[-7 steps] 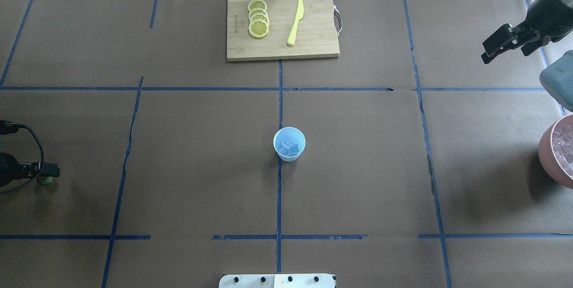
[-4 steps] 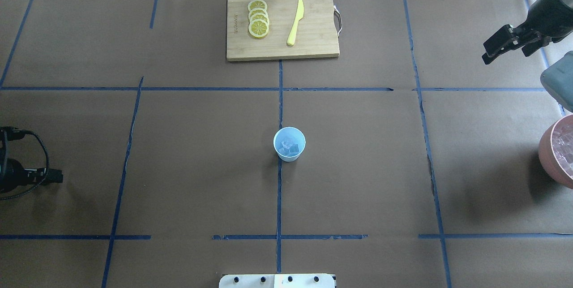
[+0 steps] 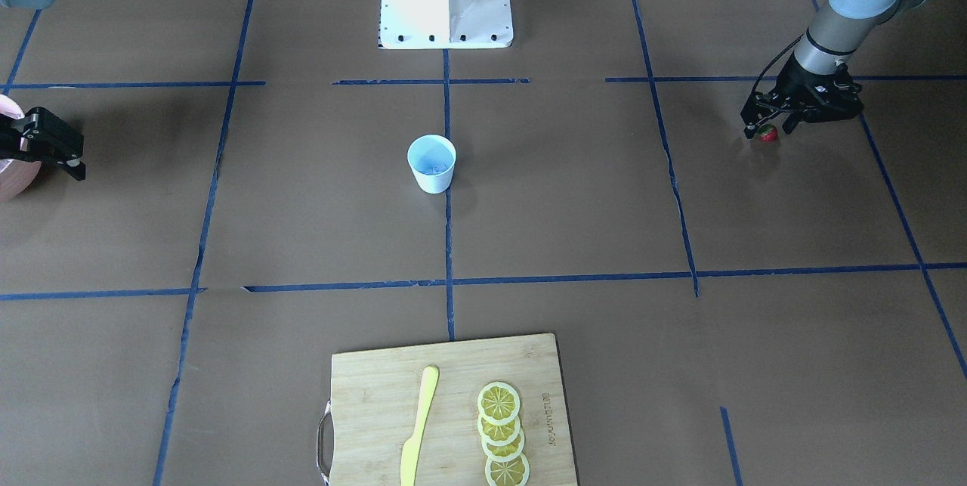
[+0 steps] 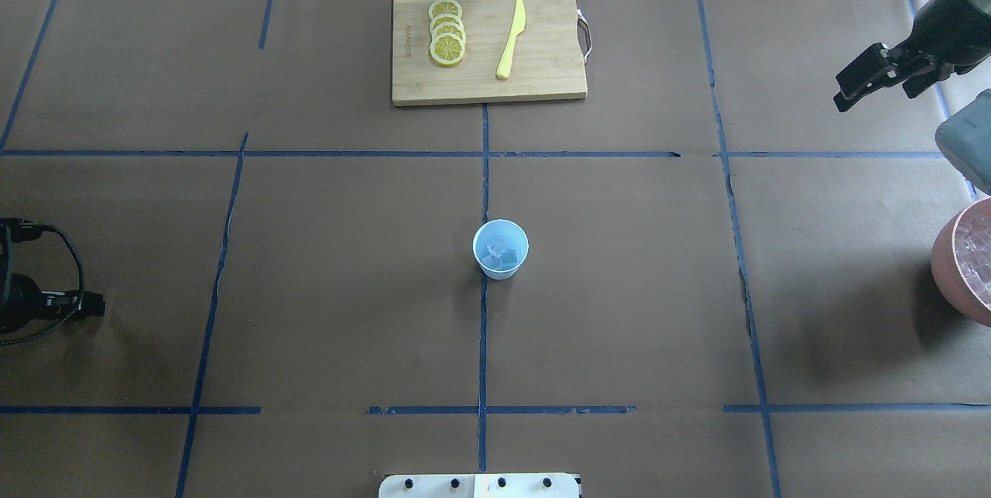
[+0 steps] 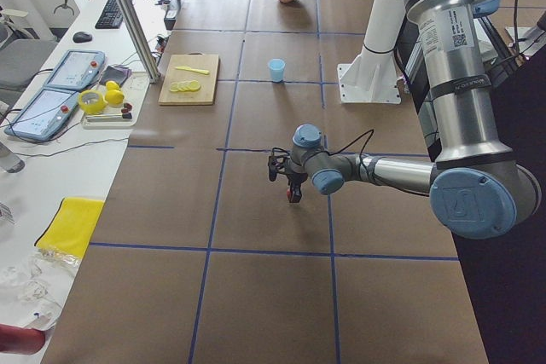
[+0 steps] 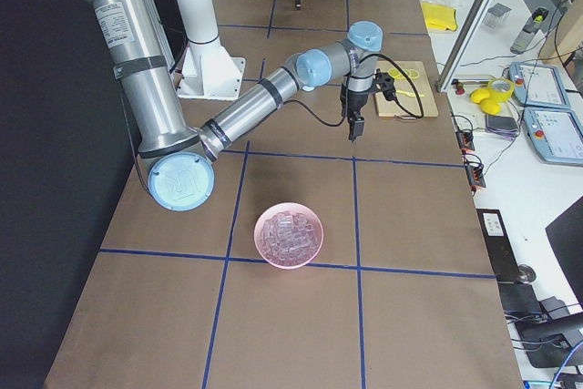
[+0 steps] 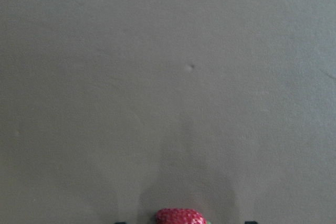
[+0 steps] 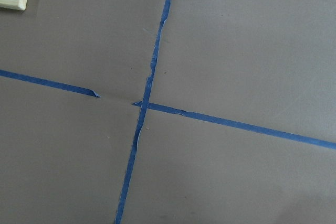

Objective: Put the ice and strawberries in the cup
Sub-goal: 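Lower the left gripper onto the red strawberry and close it, then carry the strawberry with the left gripper over the light-blue cup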

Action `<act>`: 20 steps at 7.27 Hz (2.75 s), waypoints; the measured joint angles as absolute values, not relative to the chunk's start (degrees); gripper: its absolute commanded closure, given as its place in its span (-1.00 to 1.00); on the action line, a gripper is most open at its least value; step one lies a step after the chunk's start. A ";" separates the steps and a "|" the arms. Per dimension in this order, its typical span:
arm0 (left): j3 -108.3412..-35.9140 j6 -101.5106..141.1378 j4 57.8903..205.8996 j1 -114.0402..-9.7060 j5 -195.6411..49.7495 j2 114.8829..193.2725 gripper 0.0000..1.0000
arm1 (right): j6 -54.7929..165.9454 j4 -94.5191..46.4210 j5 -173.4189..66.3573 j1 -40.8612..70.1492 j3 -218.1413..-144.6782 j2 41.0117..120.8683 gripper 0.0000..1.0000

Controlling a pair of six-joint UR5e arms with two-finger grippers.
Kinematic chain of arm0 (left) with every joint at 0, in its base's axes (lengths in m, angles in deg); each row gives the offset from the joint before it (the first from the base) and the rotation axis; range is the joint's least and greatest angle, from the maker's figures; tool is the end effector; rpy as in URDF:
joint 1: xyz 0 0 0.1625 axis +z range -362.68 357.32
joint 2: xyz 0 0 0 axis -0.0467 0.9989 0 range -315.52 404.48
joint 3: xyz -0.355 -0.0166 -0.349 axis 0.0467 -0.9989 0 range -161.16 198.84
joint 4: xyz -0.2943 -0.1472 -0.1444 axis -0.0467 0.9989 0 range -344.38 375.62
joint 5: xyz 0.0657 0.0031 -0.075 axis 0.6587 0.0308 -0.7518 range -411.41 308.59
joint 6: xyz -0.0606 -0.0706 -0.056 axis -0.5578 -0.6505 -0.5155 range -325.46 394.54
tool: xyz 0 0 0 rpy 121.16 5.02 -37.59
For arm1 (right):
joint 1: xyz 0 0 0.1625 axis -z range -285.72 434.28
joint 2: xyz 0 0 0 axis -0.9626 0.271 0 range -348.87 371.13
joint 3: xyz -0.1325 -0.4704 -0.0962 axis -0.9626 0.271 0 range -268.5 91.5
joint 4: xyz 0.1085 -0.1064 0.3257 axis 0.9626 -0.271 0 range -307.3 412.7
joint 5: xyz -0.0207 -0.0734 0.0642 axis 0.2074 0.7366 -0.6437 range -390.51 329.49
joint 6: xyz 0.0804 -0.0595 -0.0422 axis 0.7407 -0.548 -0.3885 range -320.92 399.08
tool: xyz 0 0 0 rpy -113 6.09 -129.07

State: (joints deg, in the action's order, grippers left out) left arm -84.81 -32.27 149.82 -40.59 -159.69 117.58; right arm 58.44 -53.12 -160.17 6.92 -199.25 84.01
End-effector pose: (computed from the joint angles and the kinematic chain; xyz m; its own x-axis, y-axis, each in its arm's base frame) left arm 0.2004 -0.2819 0.6705 0.7136 -0.0819 -0.6958 0.1526 0.9875 0.0404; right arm -0.1466 -0.5174 0.4737 0.7016 -0.2047 0.6826 0.1317 0.9786 0.1580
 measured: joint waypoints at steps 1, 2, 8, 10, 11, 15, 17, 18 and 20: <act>-84.98 -32.26 149.82 -40.74 -159.69 117.52 0.34 | 58.44 -53.12 -160.18 6.91 -199.27 84.13 -1.00; -85.04 -32.25 149.82 -40.91 -159.68 117.47 0.47 | 58.49 -53.12 -160.17 6.93 -199.28 84.32 -1.00; -92.75 -31.85 145.02 -43.47 -161.32 116.33 0.93 | 58.95 -53.09 -160.15 6.95 -199.40 84.55 -1.00; -100.06 -32.25 131.78 -43.93 -162.42 122.18 0.93 | 58.55 -51.27 -160.20 6.95 -199.49 86.11 -1.00; -102.33 -32.48 123.50 -43.92 -162.53 128.01 0.93 | 58.53 -48.53 -160.22 6.88 -199.49 88.01 -1.00; -100.75 -40.69 94.11 -39.36 -162.59 159.45 0.93 | 51.96 -44.06 -160.56 1.33 -199.10 94.85 -1.00; -93.62 -45.20 92.20 -35.69 -162.52 170.49 0.93 | 46.70 -43.99 -160.86 -2.58 -198.59 97.54 -1.00; -89.90 -45.85 92.19 -34.39 -162.46 175.25 0.93 | 44.48 -43.96 -161.32 -4.21 -197.63 98.19 -1.00; -81.83 -46.10 94.83 -32.17 -162.28 182.29 0.93 | 42.05 -41.99 -162.39 -6.12 -195.01 99.10 -1.00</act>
